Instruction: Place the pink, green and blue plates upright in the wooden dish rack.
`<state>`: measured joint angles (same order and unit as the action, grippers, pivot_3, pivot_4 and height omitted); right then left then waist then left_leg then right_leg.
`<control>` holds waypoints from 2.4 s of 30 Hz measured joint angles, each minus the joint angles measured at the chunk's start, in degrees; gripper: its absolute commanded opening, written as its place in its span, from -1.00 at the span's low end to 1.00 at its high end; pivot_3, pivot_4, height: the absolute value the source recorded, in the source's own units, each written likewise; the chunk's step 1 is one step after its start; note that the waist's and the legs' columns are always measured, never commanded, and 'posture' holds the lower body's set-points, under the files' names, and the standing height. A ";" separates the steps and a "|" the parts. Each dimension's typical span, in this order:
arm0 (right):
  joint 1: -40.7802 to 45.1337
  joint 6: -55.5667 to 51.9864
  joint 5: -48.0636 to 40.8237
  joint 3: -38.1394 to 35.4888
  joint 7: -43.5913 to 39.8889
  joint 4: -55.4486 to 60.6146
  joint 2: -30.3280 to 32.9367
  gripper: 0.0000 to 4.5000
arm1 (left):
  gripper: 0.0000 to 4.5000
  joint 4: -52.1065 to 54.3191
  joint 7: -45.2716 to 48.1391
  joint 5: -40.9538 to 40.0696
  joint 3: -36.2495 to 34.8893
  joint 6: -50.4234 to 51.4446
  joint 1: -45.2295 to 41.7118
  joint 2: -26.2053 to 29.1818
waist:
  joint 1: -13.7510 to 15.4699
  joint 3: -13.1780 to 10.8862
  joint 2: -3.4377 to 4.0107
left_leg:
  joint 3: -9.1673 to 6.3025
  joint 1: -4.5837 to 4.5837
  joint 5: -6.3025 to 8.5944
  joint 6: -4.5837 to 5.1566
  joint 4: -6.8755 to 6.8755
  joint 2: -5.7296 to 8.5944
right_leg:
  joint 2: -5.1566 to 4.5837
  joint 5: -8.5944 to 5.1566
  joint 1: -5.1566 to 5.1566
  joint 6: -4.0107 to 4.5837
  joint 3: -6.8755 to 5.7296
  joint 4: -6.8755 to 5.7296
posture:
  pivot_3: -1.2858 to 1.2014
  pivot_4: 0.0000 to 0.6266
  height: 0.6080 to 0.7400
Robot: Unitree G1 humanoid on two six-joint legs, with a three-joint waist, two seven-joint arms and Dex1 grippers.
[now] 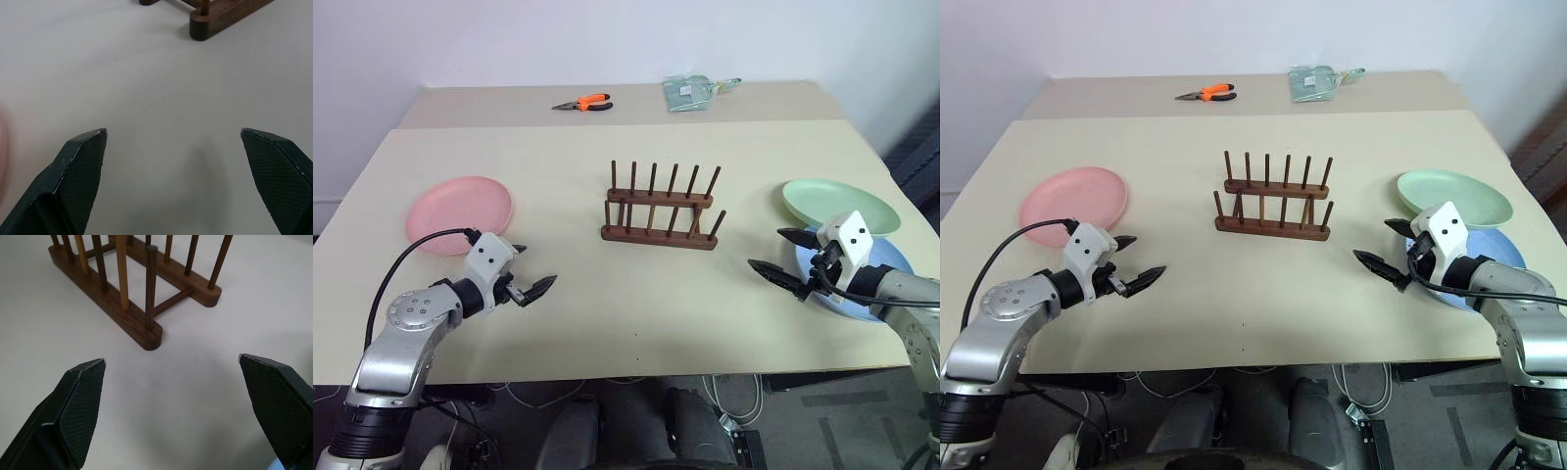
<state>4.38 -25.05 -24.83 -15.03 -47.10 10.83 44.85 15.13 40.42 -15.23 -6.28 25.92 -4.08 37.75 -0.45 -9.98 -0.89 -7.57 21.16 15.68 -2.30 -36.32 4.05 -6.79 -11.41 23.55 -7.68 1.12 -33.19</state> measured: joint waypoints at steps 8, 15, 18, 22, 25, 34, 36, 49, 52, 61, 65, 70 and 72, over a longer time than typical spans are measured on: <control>2.14 0.04 1.43 3.05 1.18 0.13 -1.55 1.00 | 0.99 -5.42 2.21 0.07 2.94 -1.58 -5.20 -1.41 | 0.07 0.00 0.00 | -0.01 -0.01 0.00 0.00 0.00 0.02 | 0.00 0.06 -0.01 -0.09 -0.02 -0.01 | 0.03 -0.52 1.00; -1.56 -2.64 1.46 7.16 3.38 10.16 -3.75 1.00 | 0.99 -28.89 11.12 5.44 14.94 -10.33 -24.83 -7.32 | 1.38 0.02 -0.02 | -0.04 0.07 -0.01 0.00 -0.19 0.07 | 0.03 0.12 -0.03 -0.16 -0.06 -0.03 | 0.03 -0.52 1.00; -4.46 -3.75 1.47 8.08 5.67 15.18 -5.38 1.00 | 0.99 -43.84 13.39 8.71 18.29 -16.33 -34.11 -12.33 | 1.32 0.01 -0.06 | -0.08 0.21 0.02 0.04 -0.34 0.12 | 0.00 0.14 -0.03 -0.22 -0.09 0.01 | 0.03 -0.52 1.00; -8.82 -5.12 1.92 7.74 9.64 19.95 -6.87 1.00 | 0.89 -60.83 15.98 12.33 20.26 -24.54 -43.83 -17.22 | 1.26 0.02 -0.09 | -0.07 0.22 0.06 0.10 -0.48 0.12 | 0.00 0.15 -0.06 -0.31 -0.10 0.00 | 0.03 -0.52 1.00; -12.42 -5.98 2.22 7.00 11.91 23.71 -7.17 1.00 | 0.41 -69.39 18.15 13.35 20.04 -28.12 -47.98 -20.58 | 1.26 0.03 -0.08 | -0.08 0.22 0.09 0.16 -0.59 0.12 | 0.00 0.01 -0.12 -0.54 -0.12 0.00 | 0.03 -0.52 1.00; -15.13 -6.96 2.30 3.04 12.54 26.10 -4.93 1.00 | -0.65 -68.14 21.15 13.90 18.92 -30.66 -46.51 -22.96 | 1.17 0.03 -0.06 | -0.09 0.22 0.12 0.20 -0.65 0.11 | -0.01 0.03 -0.15 -0.60 -0.11 -0.04 | 0.03 -0.52 1.00; -14.99 -6.96 2.15 1.72 11.93 26.05 -3.79 1.00 | -0.65 -59.90 21.61 13.96 19.41 -28.07 -42.00 -22.88 | 1.17 0.03 -0.06 | -0.09 0.22 0.13 0.21 -0.65 0.11 | -0.02 0.04 -0.14 -0.58 -0.09 -0.04 | 0.03 -0.52 1.00; -18.03 -3.87 3.38 -1.22 7.46 21.75 -2.40 1.00 | 0.25 -25.14 20.36 14.71 25.94 -9.04 -27.55 -18.50 | 1.12 0.03 -0.04 | -0.09 0.19 0.13 0.21 -0.67 0.08 | 0.00 0.02 -0.14 -0.54 -0.09 -0.08 | 0.03 -0.52 1.00; -18.01 -2.69 3.90 -1.16 7.07 20.57 -2.41 1.00 | 0.91 -25.55 20.56 15.17 26.20 -10.50 -27.62 -16.35 | 1.19 0.03 -0.04 | -0.09 0.20 0.13 0.21 -0.67 0.08 | 0.00 0.02 -0.14 -0.53 -0.09 -0.07 | 0.03 -0.52 1.00; -19.82 -2.59 4.56 -0.96 4.87 18.43 -1.24 -0.06 | 0.12 -20.33 25.41 10.13 23.54 -5.88 -24.22 -7.93 | 0.57 0.05 0.03 | -0.08 0.16 0.15 0.24 -0.60 0.01 | 0.01 -0.07 -0.09 -0.37 -0.08 -0.13 | 0.03 -0.52 1.00; -19.81 -3.16 6.42 0.19 5.10 16.93 -0.78 -0.99 | -0.57 -12.75 26.72 6.90 23.39 -0.80 -19.15 -6.70 | 1.24 0.07 0.09 | -0.09 0.21 0.15 0.24 -0.70 0.03 | -0.02 -0.09 -0.15 -0.34 -0.06 -0.07 | 0.03 -0.52 1.00; -17.17 -0.41 14.17 5.68 8.50 11.43 -0.76 -0.99 | -0.57 -11.10 19.12 9.31 28.08 -0.09 -19.21 -15.14 | 2.20 0.06 0.06 | -0.06 0.23 0.15 0.24 -0.80 0.12 | -0.06 -0.09 -0.23 -0.35 -0.03 0.01 | 0.03 -0.52 1.00; -14.85 1.96 16.95 7.51 9.93 9.30 -0.95 -0.99 | -0.57 -13.81 13.67 12.24 29.63 0.01 -21.32 -19.07 | 2.35 0.07 0.04 | -0.04 0.18 0.15 0.24 -0.79 0.12 | -0.03 -0.08 -0.22 -0.36 -0.03 -0.03 | 0.03 -0.52 1.00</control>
<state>-10.47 -23.09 -7.88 -7.52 -37.17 20.12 43.89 1.32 54.09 -2.99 23.35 25.92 -25.40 18.68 1.91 -9.91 -0.85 -7.60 21.35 15.83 -2.06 -37.12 4.17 -6.82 -11.49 23.33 -8.04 1.09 -33.21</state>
